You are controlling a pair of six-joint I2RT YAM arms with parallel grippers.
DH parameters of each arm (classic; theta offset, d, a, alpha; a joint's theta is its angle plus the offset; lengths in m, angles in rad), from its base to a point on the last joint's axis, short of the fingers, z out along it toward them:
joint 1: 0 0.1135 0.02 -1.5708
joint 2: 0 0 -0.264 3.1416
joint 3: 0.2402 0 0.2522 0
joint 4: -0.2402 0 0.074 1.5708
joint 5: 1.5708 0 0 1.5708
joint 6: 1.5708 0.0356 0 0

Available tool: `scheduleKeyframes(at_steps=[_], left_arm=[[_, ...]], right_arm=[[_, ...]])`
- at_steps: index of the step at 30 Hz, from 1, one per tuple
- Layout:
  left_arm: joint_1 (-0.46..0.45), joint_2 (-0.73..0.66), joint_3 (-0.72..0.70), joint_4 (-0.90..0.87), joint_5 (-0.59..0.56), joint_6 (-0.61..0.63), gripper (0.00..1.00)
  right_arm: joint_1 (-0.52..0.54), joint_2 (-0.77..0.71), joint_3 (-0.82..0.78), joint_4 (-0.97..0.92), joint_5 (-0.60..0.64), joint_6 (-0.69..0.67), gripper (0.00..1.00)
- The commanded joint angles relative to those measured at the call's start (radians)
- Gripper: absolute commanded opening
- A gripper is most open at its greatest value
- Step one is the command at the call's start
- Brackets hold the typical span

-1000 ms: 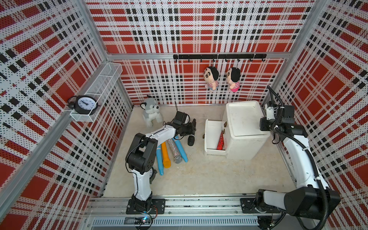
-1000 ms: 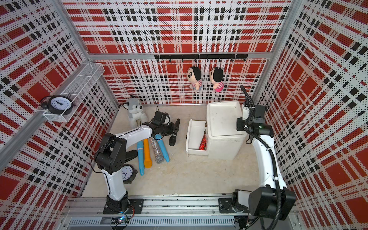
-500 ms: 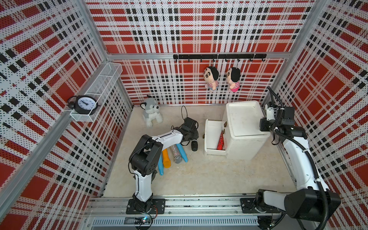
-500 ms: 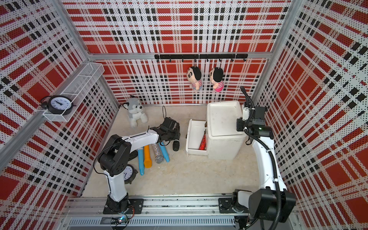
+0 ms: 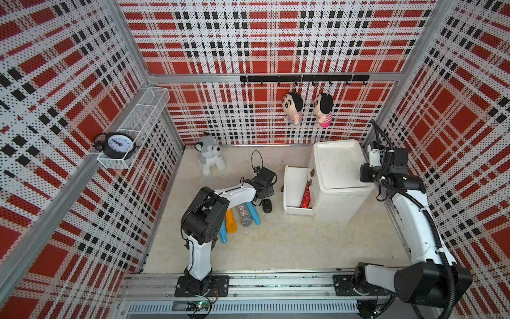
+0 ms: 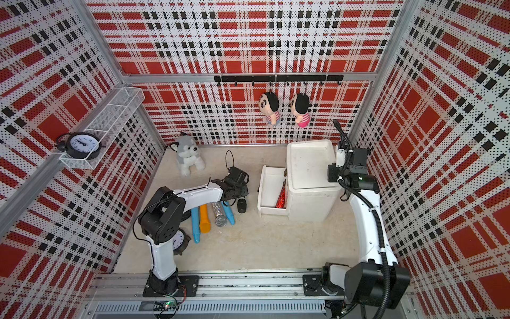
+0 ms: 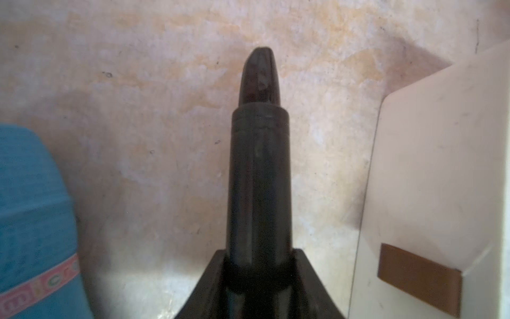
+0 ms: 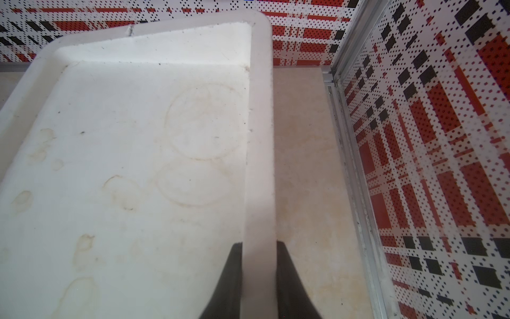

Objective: Take the microphone out of the drawer
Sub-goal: Place the microphone at the center of the board.

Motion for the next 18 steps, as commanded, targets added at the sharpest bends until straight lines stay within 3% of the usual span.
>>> scheduleKeyframes(at_steps=[1, 18], left_arm=[[-0.014, 0.017, -0.007, -0.027, -0.053, -0.005, 0.0], [-0.045, 0.006, -0.037, -0.124, -0.158, -0.049, 0.0]], right_arm=[[0.014, -0.05, 0.016, 0.107, 0.002, -0.017, 0.0], [0.031, -0.032, 0.023, 0.103, 0.031, -0.017, 0.0]])
